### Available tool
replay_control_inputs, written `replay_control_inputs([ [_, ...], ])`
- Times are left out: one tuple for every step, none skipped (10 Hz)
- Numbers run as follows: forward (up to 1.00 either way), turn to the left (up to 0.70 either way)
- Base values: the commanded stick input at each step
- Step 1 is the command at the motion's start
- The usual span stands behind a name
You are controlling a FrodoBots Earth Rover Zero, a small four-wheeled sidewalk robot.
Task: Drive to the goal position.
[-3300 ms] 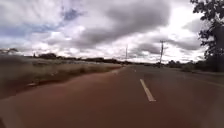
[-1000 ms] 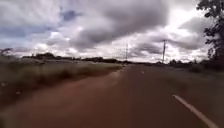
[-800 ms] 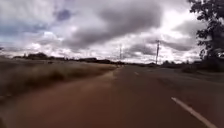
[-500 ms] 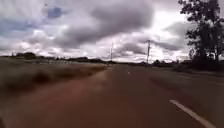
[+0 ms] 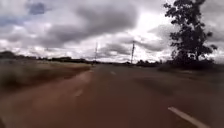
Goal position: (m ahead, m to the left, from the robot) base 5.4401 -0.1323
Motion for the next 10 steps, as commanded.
replay_control_inputs([
  [1.0,0.04],
  [1.0,0.04],
  [1.0,0.04],
  [1.0,0.04],
  [1.0,0.04],
  [1.0,0.04],
  [1.0,0.04],
  [1.0,0.04],
  [1.0,0.04],
  [1.0,0.04],
])
